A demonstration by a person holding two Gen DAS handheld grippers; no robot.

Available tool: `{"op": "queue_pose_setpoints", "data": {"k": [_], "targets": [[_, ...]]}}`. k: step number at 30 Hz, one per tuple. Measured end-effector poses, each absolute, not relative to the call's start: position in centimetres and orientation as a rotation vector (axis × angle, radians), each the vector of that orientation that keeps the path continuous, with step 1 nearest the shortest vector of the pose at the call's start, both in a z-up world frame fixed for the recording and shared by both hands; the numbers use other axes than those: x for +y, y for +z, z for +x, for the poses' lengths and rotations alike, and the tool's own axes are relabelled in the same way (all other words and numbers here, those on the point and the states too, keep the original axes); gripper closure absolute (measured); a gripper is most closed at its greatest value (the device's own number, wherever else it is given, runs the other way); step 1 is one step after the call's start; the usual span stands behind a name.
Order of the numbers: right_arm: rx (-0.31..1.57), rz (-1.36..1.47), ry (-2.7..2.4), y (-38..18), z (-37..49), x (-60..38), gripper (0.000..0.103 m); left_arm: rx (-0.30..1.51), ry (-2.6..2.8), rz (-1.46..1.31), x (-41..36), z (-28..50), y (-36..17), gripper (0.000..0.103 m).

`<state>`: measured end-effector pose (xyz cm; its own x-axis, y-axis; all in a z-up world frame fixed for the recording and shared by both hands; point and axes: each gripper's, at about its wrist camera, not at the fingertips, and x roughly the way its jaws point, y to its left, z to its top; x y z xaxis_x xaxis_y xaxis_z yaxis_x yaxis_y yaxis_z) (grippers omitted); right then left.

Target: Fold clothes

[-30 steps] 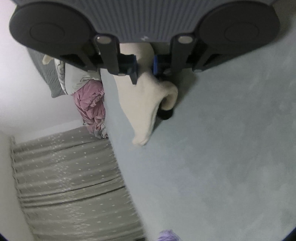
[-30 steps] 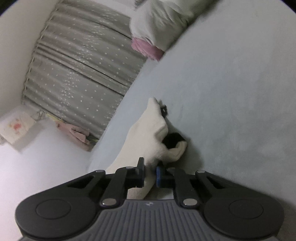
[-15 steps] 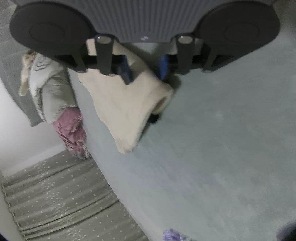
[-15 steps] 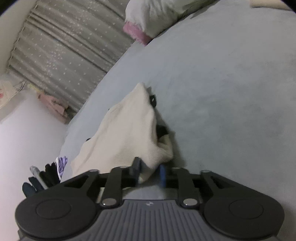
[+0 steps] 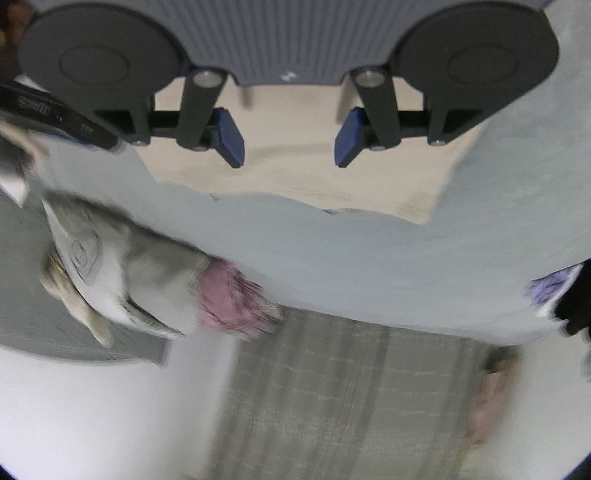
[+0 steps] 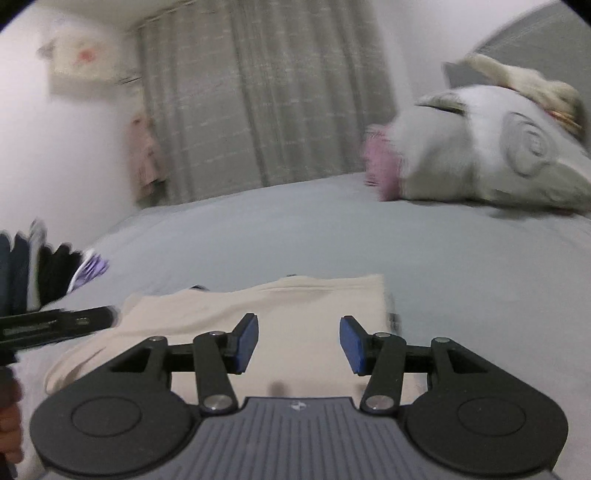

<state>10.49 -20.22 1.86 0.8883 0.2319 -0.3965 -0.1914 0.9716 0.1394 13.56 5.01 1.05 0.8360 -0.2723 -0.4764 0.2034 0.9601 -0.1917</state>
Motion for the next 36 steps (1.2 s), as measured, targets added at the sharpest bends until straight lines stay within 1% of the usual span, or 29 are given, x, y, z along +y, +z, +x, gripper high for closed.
{"op": "queue_pose_setpoints", "data": {"k": [1,2,5,6,11,13,17,19,21,24,26,27,28,30,32,34,36], "targets": [[0.448,0.082,0.227,0.9,10.5,-19.9,0.055,0.551,-0.252,-0.115,4.6,12.9,-0.1,0.052],[0.481,0.077,0.228,0.0,10.5,-19.8,0.055,0.537,-0.254,-0.072,4.0,12.4,-1.1,0.052],[0.526,0.084,0.23,-1.5,10.3,-19.9,0.053,0.517,-0.276,-0.006,3.2,11.5,-1.2,0.044],[0.531,0.09,0.233,-1.4,10.2,-20.0,0.053,0.517,-0.287,-0.004,3.2,11.1,-1.1,0.042],[0.535,0.06,0.213,-0.1,10.5,-20.0,0.05,0.498,-0.269,-0.057,3.9,11.0,0.9,0.04],[0.524,0.051,0.205,0.6,10.7,-20.4,0.048,0.492,-0.244,-0.087,5.2,10.9,0.9,0.031],[0.554,0.067,0.161,0.5,10.2,-22.0,0.041,0.588,-0.144,-0.1,6.7,10.9,-0.4,0.031],[0.583,0.077,0.159,-0.2,10.3,-22.6,0.038,0.633,-0.128,-0.121,7.0,11.7,-0.9,0.029],[0.595,0.07,0.159,-0.7,10.4,-22.6,0.036,0.619,-0.132,-0.108,6.8,11.8,-1.2,0.027],[0.609,0.049,0.155,-0.1,10.4,-22.2,0.036,0.616,-0.103,-0.091,6.3,11.4,-0.6,0.027],[0.619,0.035,0.152,0.4,10.4,-21.9,0.03,0.637,-0.068,-0.09,5.7,11.4,0.1,0.022],[0.626,0.035,0.156,0.8,10.2,-22.0,0.025,0.653,-0.055,-0.089,5.4,11.5,0.5,0.011],[0.627,0.038,0.155,1.1,10.0,-22.0,0.022,0.67,-0.044,-0.091,5.1,11.4,0.7,0.004],[0.617,0.036,0.142,1.8,9.7,-21.8,0.019,0.701,-0.022,-0.098,4.5,11.3,1.2,0.001],[0.604,0.025,0.122,2.4,9.3,-21.6,0.015,0.73,-0.013,-0.103,4.2,10.9,1.8,0.0],[0.596,0.018,0.103,3.0,9.0,-21.5,0.006,0.771,-0.005,-0.1,3.7,10.5,2.4,0.0],[0.587,0.01,0.075,3.7,8.6,-21.4,0.0,0.806,0.0,-0.068,3.1,10.3,2.8,0.0]]}}
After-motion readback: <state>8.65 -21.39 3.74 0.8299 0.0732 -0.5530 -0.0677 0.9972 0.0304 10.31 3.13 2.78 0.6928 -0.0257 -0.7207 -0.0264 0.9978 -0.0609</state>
